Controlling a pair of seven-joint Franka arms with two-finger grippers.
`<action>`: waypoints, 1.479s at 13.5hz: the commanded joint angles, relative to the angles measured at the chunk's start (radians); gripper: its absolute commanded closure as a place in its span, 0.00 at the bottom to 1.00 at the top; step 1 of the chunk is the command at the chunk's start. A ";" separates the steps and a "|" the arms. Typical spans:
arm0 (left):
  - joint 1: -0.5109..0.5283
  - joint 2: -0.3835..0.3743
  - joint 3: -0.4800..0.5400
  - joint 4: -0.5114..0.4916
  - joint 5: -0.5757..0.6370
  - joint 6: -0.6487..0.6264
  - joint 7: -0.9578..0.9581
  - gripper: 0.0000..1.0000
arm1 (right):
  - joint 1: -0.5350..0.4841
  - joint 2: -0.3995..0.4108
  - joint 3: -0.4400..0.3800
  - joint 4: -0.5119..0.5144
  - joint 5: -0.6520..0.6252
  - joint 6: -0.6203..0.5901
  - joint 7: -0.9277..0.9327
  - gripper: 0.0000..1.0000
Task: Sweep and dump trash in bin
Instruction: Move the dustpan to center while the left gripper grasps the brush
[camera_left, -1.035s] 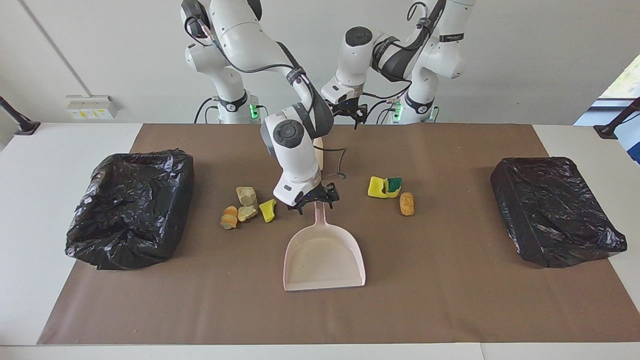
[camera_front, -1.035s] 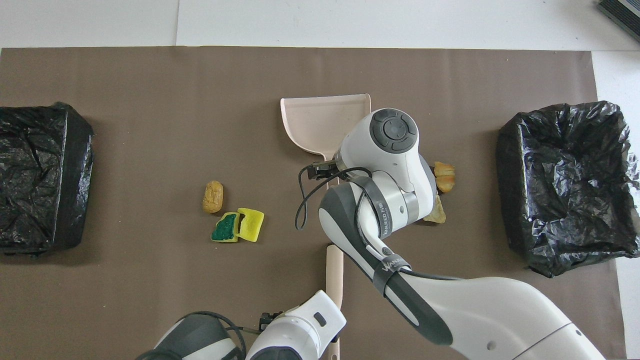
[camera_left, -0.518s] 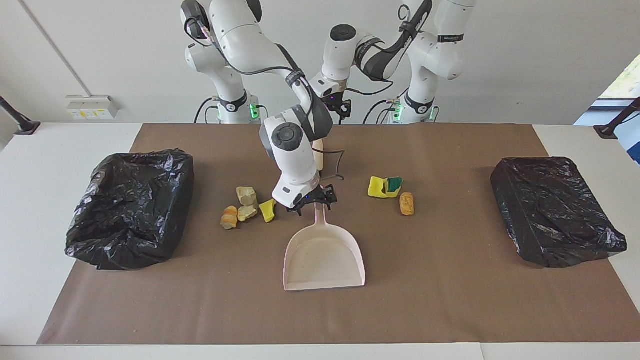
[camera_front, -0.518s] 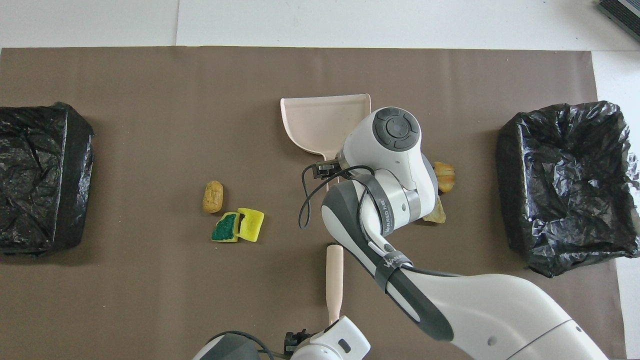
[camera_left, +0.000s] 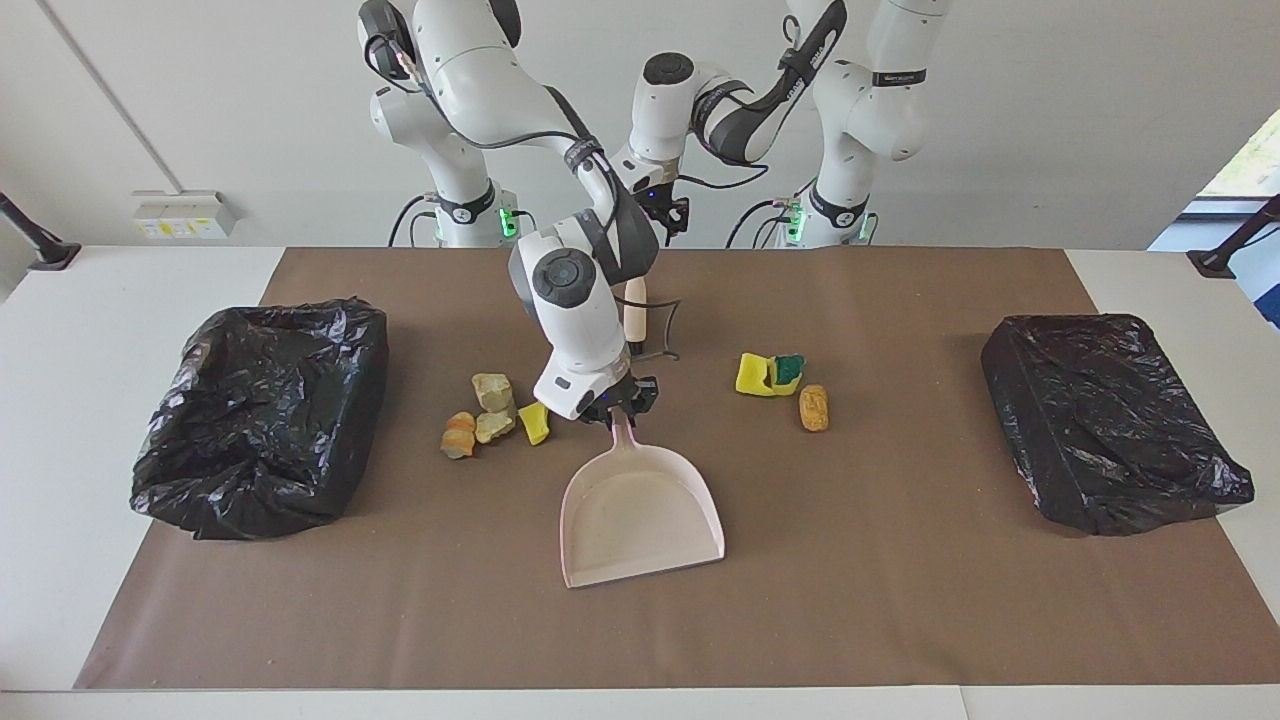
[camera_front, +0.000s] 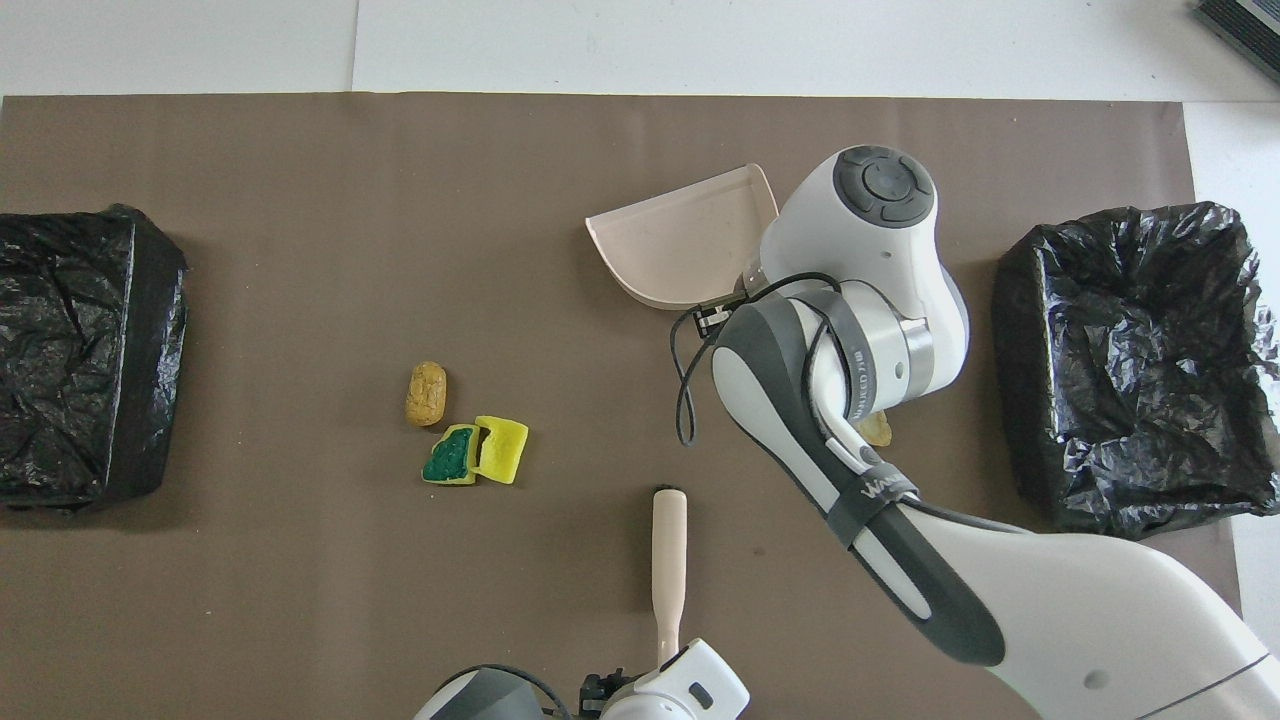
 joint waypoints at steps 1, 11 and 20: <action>-0.034 0.040 0.018 0.001 -0.021 0.069 -0.033 0.22 | -0.047 -0.107 0.005 -0.023 -0.004 -0.119 -0.221 1.00; 0.076 0.015 0.028 0.107 0.049 -0.135 -0.001 1.00 | -0.329 -0.291 0.000 -0.049 -0.044 -0.449 -0.893 1.00; 0.625 -0.014 0.028 0.219 0.116 -0.300 0.549 1.00 | -0.207 -0.356 0.012 -0.218 -0.190 -0.250 -0.956 1.00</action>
